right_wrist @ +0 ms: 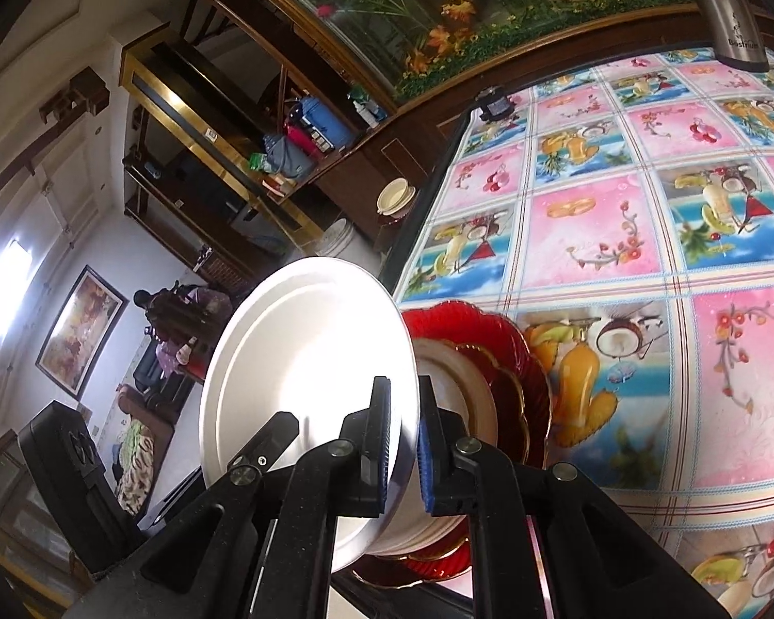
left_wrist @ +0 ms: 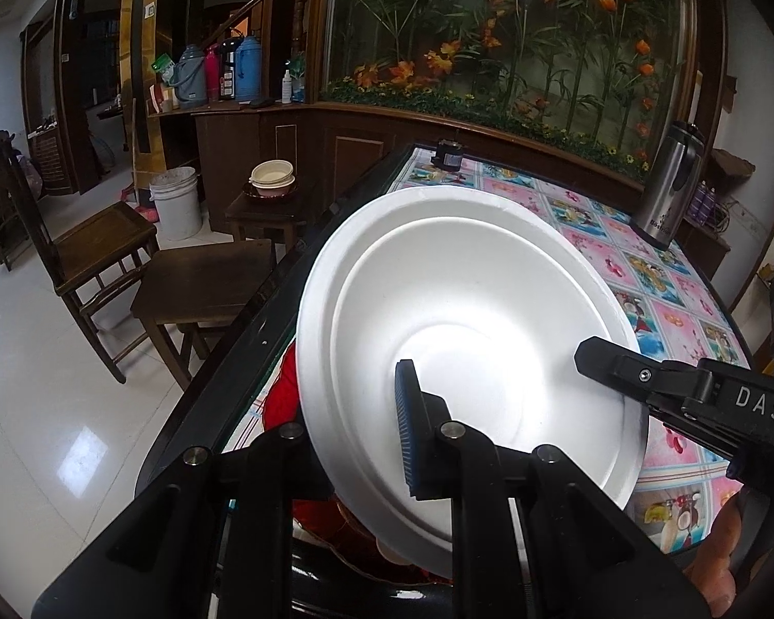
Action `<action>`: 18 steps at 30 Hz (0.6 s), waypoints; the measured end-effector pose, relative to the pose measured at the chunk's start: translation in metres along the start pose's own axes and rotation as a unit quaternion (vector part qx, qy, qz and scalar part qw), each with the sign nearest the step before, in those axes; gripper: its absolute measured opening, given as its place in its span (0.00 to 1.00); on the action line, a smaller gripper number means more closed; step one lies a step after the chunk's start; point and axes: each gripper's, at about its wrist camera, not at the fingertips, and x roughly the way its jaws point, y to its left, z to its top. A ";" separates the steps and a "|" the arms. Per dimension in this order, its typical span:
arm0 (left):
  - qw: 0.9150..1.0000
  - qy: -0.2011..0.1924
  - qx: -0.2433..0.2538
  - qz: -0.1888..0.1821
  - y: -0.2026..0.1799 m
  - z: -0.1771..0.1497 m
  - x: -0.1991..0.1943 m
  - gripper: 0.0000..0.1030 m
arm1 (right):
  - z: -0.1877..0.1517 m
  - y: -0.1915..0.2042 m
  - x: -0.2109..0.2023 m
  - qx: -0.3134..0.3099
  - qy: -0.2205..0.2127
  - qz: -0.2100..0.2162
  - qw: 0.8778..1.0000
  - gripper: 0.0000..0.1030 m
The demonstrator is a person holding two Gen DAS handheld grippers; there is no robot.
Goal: Organize plates and bowls
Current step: 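Lower the white bowl into the stacked bowls and open the right tool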
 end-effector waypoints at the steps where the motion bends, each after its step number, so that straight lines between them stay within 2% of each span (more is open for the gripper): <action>1: 1.000 0.003 0.001 0.001 0.000 -0.001 0.001 0.15 | -0.001 -0.001 0.001 0.001 0.003 0.000 1.000 0.10; 18: 1.000 0.017 0.013 0.011 -0.001 -0.011 0.004 0.15 | -0.011 -0.007 0.004 0.008 0.018 -0.001 1.000 0.10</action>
